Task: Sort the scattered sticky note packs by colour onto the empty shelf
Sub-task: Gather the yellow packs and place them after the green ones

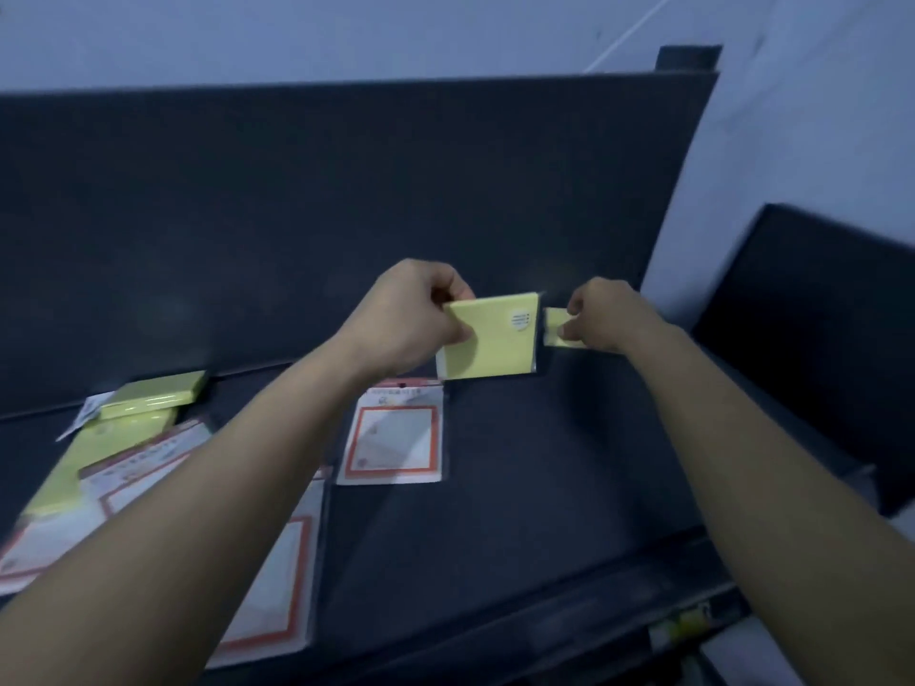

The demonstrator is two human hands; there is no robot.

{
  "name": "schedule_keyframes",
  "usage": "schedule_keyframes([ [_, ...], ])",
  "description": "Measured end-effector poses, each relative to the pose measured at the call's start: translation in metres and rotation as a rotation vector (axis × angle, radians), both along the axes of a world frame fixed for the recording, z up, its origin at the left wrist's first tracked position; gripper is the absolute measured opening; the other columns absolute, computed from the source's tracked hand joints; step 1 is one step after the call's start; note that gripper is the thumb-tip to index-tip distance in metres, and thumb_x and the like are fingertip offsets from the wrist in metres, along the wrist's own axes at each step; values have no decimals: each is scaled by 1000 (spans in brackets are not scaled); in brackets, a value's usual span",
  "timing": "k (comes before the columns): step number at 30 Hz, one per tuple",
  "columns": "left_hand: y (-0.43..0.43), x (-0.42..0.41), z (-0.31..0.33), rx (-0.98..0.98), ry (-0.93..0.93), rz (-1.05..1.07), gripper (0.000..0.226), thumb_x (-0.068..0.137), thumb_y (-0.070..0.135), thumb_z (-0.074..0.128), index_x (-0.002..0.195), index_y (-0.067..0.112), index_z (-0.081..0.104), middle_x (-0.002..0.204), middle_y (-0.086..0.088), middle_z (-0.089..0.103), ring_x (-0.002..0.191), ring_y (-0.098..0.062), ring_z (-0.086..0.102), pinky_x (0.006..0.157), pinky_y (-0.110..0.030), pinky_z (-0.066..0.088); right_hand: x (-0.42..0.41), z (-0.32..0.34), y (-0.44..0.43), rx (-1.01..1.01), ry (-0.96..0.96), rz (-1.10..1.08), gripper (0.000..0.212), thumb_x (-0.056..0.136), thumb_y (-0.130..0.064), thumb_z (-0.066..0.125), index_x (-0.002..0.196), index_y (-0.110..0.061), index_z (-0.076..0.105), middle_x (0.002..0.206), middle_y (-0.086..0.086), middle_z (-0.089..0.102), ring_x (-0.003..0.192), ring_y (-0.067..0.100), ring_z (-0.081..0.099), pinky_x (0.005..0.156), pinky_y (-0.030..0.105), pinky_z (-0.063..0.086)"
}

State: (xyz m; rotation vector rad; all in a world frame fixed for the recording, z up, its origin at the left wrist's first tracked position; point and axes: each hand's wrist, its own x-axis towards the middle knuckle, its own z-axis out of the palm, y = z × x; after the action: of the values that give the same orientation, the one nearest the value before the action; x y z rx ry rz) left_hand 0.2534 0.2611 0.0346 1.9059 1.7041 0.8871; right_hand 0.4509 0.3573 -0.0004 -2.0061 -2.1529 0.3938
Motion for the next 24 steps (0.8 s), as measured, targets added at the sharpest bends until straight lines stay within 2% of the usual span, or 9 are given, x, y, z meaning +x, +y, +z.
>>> schedule_keyframes([
  [4,27,30,-5,5,-2,-16,16,78,3,70,79,18,63,70,8,57,62,-3,50,50,-5,37,31,-13,27,-78,-47,-14,42,87,-30,64,121,-6,58,124,12,58,112,29,55,90,32,44],
  [7,41,42,-9,0,12,-7,17,78,4,70,78,19,62,71,9,57,63,-3,50,54,-10,38,46,-19,42,-152,-85,27,51,89,-38,60,130,-9,51,133,11,53,120,28,50,95,33,39],
  [10,48,50,-13,-16,32,0,14,79,4,69,80,18,64,72,8,59,63,-3,51,56,-12,39,55,-21,56,-225,-22,54,74,87,-44,63,146,-12,32,150,7,35,134,26,37,106,35,32],
  [12,51,53,-15,-22,40,1,13,78,4,69,81,16,65,71,6,59,62,-5,51,54,-9,39,57,-23,63,-236,-27,63,78,84,-46,66,145,-11,32,149,8,34,134,28,37,108,36,34],
  [15,51,54,-15,-19,52,10,14,78,4,70,81,17,64,70,7,59,62,-5,51,52,-6,37,55,-27,65,-197,-74,42,70,81,-48,68,133,-8,44,141,14,31,122,32,43,100,39,42],
  [17,48,53,-14,-11,56,20,14,78,4,69,81,17,64,70,8,58,63,-5,51,52,-7,37,53,-25,60,-131,-19,8,55,84,-36,69,125,-5,49,138,15,32,102,29,53,84,33,48],
  [19,43,53,-12,-2,47,18,14,78,4,69,82,16,65,70,7,58,62,-5,51,51,-5,36,53,-21,53,-15,79,-2,33,88,-20,66,114,-4,54,128,16,48,88,24,54,68,29,46],
  [21,36,53,-10,9,35,2,14,78,3,70,82,15,65,70,6,59,62,-6,51,53,-9,38,55,-14,39,102,202,-10,12,89,-9,61,99,-9,56,112,12,59,87,24,55,69,32,48],
  [24,22,52,-4,42,15,-29,13,78,4,70,84,15,66,71,5,59,63,-8,51,57,-16,38,56,6,3,209,295,-35,11,89,-6,59,92,-14,53,104,8,58,90,27,59,72,35,52],
])
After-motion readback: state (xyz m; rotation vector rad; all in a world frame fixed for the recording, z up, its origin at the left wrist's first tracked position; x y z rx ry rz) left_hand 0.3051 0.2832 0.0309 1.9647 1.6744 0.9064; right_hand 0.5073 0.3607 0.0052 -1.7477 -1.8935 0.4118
